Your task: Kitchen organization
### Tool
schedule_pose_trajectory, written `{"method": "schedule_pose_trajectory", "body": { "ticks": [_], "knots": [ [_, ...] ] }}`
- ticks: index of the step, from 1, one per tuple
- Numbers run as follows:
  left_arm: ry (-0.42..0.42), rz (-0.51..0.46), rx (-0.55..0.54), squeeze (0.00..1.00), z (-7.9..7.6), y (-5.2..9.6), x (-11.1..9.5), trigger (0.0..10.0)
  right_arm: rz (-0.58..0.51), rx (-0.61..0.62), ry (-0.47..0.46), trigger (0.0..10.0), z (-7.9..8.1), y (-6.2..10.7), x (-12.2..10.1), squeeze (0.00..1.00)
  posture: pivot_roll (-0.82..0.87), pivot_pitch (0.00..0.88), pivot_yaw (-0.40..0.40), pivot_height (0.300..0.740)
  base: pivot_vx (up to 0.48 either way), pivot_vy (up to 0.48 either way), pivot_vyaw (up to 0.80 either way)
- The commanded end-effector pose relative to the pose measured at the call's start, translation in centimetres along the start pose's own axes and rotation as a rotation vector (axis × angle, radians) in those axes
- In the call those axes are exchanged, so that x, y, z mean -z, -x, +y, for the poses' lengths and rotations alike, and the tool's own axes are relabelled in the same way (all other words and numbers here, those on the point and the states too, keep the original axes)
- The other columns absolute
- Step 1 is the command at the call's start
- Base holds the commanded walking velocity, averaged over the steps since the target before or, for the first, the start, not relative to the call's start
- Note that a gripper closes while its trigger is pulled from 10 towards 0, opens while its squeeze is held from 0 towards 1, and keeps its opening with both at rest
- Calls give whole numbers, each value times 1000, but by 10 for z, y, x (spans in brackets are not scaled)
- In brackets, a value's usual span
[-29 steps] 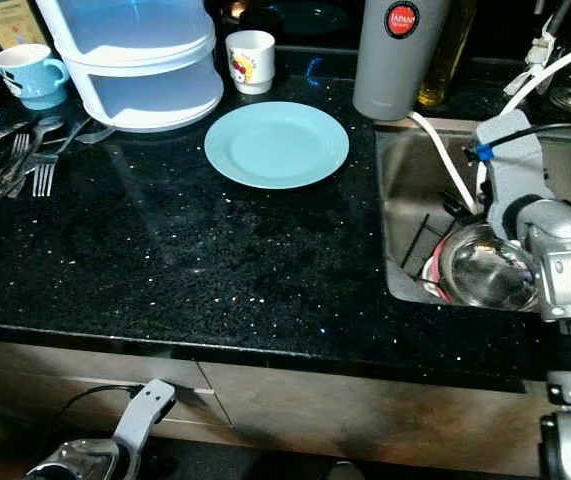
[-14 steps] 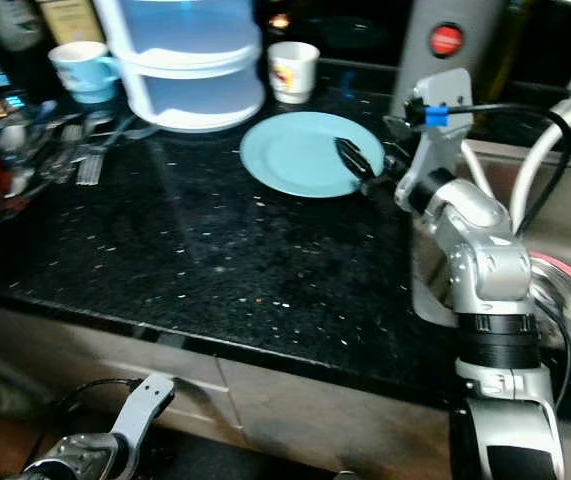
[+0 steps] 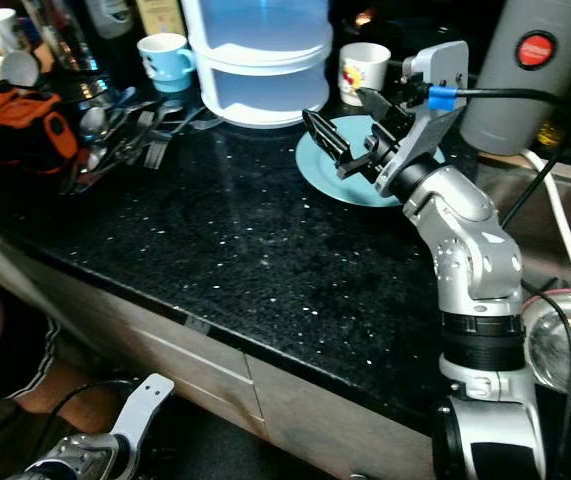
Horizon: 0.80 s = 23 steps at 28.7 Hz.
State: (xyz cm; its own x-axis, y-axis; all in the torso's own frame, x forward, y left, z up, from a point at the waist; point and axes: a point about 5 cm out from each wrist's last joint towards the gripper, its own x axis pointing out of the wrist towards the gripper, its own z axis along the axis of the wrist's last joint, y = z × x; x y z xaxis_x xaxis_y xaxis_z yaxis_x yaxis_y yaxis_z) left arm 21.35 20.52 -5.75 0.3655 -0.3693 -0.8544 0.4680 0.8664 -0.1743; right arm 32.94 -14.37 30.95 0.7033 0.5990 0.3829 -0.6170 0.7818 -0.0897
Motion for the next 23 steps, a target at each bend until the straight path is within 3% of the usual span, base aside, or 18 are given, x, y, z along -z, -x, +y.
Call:
{"method": "schedule_pose_trajectory", "body": {
  "ticks": [1,9,23],
  "knots": [
    [11,17,5,0,-1,0,7,10000,-31,-45,-11,10000,8,-4,-5,0,1,108,16,740,0,0,788],
    [11,13,6,0,0,1,7,10000,-58,-100,-35,10000,20,-9,-5,0,5,112,20,740,0,0,759],
    [-12,7,-10,0,2,2,6,10000,-61,-107,-71,10000,33,-15,2,0,7,117,29,740,0,0,42]
  ]
}}
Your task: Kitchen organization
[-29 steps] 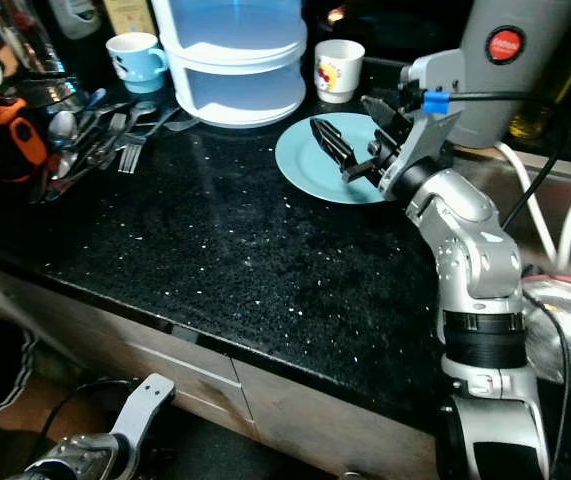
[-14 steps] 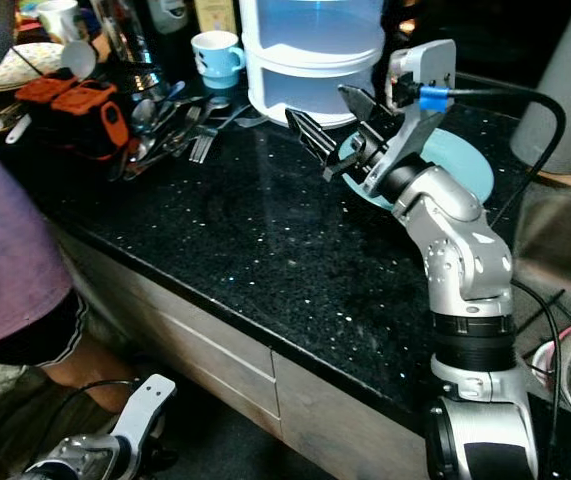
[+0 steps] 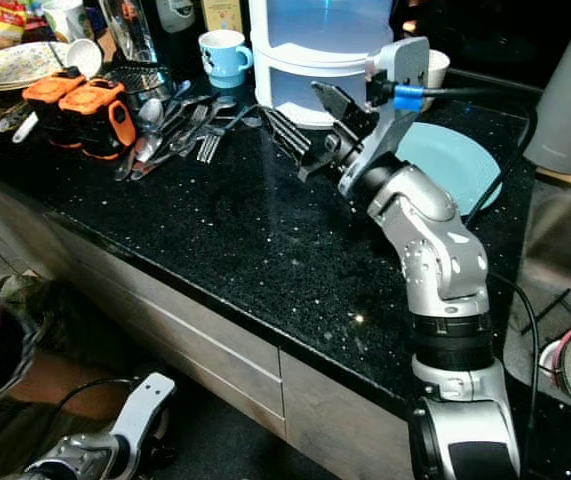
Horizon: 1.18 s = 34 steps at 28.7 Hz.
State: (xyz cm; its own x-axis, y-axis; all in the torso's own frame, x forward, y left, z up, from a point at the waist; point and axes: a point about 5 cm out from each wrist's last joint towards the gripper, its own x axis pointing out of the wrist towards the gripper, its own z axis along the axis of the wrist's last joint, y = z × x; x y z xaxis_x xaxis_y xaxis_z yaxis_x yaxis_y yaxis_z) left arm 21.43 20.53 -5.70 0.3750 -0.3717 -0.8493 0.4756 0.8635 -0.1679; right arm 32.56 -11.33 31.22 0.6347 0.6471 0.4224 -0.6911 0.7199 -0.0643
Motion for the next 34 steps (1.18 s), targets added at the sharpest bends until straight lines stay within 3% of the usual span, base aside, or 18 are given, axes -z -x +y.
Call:
{"method": "schedule_pose_trajectory", "body": {
  "ticks": [1,14,23,28,34],
  "knots": [
    [-2,18,-8,0,2,2,7,10000,-11,-29,-9,10000,7,2,1,0,7,117,29,740,0,0,587],
    [-14,-3,-26,0,5,3,5,10000,-8,-26,12,10000,11,1,2,0,6,120,54,740,0,0,783],
    [2,-27,-65,0,9,6,5,10000,2,7,0,10000,8,4,5,0,19,131,64,740,0,-28,0],
    [23,-36,-114,0,12,6,5,10000,16,17,38,10000,6,2,7,0,22,129,61,740,0,-251,0],
    [17,-33,-116,0,12,6,5,10000,28,14,40,10000,9,1,10,0,23,131,59,740,0,0,605]
  ]
}}
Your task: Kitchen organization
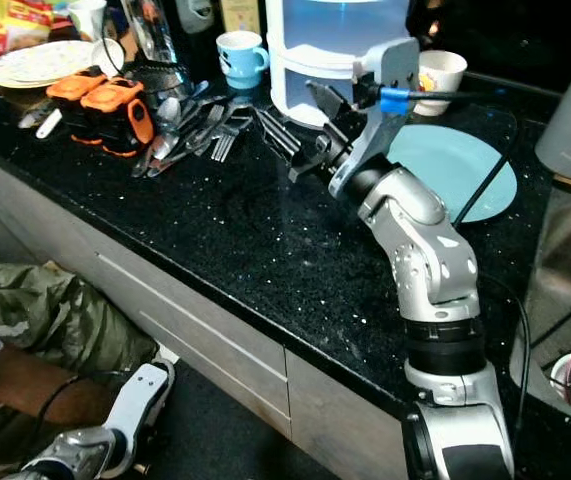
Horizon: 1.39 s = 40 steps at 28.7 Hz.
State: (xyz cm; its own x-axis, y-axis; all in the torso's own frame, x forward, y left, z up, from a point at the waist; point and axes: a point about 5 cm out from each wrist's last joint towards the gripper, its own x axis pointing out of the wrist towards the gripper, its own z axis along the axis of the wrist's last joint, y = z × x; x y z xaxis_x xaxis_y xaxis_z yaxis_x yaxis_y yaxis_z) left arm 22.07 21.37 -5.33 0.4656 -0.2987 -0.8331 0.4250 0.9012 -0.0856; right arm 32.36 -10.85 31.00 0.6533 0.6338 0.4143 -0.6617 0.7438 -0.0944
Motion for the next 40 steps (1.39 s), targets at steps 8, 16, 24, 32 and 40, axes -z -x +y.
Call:
{"method": "schedule_pose_trajectory", "body": {
  "ticks": [8,16,24,32,40],
  "knots": [
    [-5,31,-15,0,2,2,9,10000,37,19,-3,10000,1,6,12,0,11,132,58,740,0,0,0],
    [14,24,3,0,0,1,10,10000,-122,-128,-163,10000,4,22,-6,0,11,132,54,740,0,0,0],
    [19,27,7,0,0,2,11,10000,-103,-243,-186,10000,10,40,-4,0,10,133,56,740,0,0,0],
    [19,28,10,0,-1,1,11,10000,61,-250,-28,10000,20,19,15,0,19,143,57,740,0,0,0],
    [22,29,12,0,0,2,12,10000,78,-323,70,10000,10,26,-4,0,21,153,61,740,0,0,0]
  ]
}}
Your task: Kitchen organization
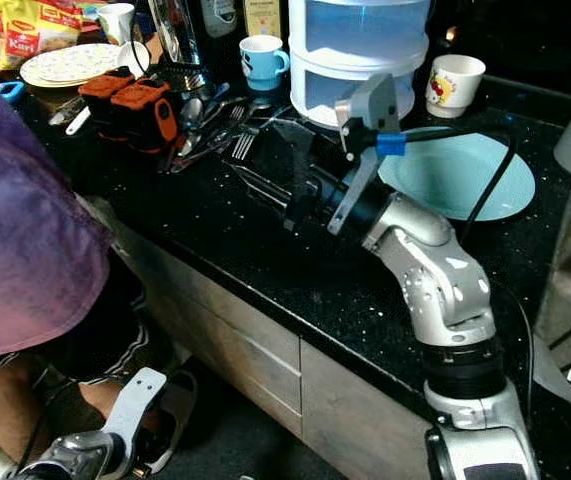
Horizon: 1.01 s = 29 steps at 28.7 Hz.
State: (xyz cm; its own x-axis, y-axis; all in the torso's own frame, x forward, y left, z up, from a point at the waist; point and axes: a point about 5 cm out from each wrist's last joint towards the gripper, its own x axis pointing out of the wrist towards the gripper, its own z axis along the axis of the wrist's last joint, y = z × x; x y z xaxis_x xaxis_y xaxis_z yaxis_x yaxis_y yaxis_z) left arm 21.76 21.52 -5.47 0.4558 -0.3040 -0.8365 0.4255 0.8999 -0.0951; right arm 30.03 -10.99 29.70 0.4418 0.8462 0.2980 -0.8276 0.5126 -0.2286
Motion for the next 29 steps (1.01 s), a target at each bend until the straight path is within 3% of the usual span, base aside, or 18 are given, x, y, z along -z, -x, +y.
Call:
{"method": "schedule_pose_trajectory", "body": {
  "ticks": [1,5,7,9,10,16,24,27,29],
  "knots": [
    [18,22,3,0,0,1,9,10000,24,-12,60,10000,-5,9,-8,0,21,153,61,740,0,0,0],
    [16,24,5,0,0,1,9,10000,53,-31,96,10000,-6,14,-12,0,21,152,61,740,0,0,0],
    [15,27,7,0,0,1,10,10000,146,-89,127,10000,-9,37,-14,0,27,154,62,740,0,0,0],
    [15,26,8,0,-1,1,10,10000,164,-99,126,10000,-10,43,-15,0,28,159,62,740,0,0,0],
    [17,25,8,0,-1,1,10,10000,230,-161,114,10000,-8,56,-14,0,23,160,59,740,0,0,0],
    [13,29,12,0,0,1,10,10000,349,-261,87,10000,1,72,-12,0,18,167,63,740,0,0,0],
    [15,29,14,0,0,2,10,10000,337,-194,69,10000,-6,82,-9,0,22,164,74,740,0,0,0],
    [22,24,15,0,-1,1,10,10000,280,-178,44,10000,-7,85,-14,0,22,164,74,740,0,0,0],
    [25,21,16,0,-1,1,10,10000,164,-120,48,10000,-12,90,-26,0,21,162,72,740,0,0,0]
  ]
}}
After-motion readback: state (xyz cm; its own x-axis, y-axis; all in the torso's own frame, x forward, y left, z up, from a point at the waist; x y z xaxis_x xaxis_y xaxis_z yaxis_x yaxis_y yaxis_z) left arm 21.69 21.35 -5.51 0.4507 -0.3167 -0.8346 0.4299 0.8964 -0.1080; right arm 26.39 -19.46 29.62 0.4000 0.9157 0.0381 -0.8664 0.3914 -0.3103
